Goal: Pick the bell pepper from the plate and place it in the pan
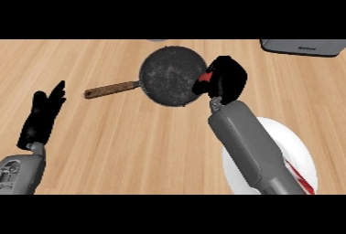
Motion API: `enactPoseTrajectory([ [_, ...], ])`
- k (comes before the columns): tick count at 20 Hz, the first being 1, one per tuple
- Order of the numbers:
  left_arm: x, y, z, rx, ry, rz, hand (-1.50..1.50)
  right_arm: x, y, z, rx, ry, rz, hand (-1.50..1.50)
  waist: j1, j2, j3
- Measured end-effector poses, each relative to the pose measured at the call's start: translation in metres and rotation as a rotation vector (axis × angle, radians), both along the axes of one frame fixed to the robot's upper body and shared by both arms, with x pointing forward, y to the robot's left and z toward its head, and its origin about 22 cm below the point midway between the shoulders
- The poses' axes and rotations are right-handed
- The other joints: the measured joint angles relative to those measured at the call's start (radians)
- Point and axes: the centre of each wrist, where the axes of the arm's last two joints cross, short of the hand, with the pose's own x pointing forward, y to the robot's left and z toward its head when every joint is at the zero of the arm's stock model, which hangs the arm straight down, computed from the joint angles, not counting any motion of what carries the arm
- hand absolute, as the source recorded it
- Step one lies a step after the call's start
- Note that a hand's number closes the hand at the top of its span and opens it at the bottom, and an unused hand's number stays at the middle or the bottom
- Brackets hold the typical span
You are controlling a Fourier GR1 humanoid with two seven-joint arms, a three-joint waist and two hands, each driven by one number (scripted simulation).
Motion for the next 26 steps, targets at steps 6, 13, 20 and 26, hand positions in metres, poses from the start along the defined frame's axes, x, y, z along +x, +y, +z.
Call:
enactPoseTrajectory([
  [6, 0.003, -0.008, 0.0, -0.005, -0.008, -0.028, 0.0, 0.017, -0.011, -0.015, 0.169, -0.017, -0.059, -1.5, 0.031, 0.013, 0.002],
  [13, 0.012, -0.012, 0.008, 0.001, -0.024, -0.053, 0.0, 0.028, -0.016, -0.028, 0.28, -0.043, -0.087, -1.5, 0.061, 0.024, 0.003],
  [20, 0.016, -0.017, 0.01, 0.004, -0.029, -0.058, 0.0, 0.036, -0.016, -0.025, 0.326, -0.192, -0.087, -1.5, 0.067, 0.025, 0.003],
  [26, 0.01, -0.013, 0.002, 0.006, -0.012, -0.044, 0.0, 0.041, -0.018, -0.023, 0.35, -0.333, -0.135, -1.5, 0.053, 0.014, 0.002],
])
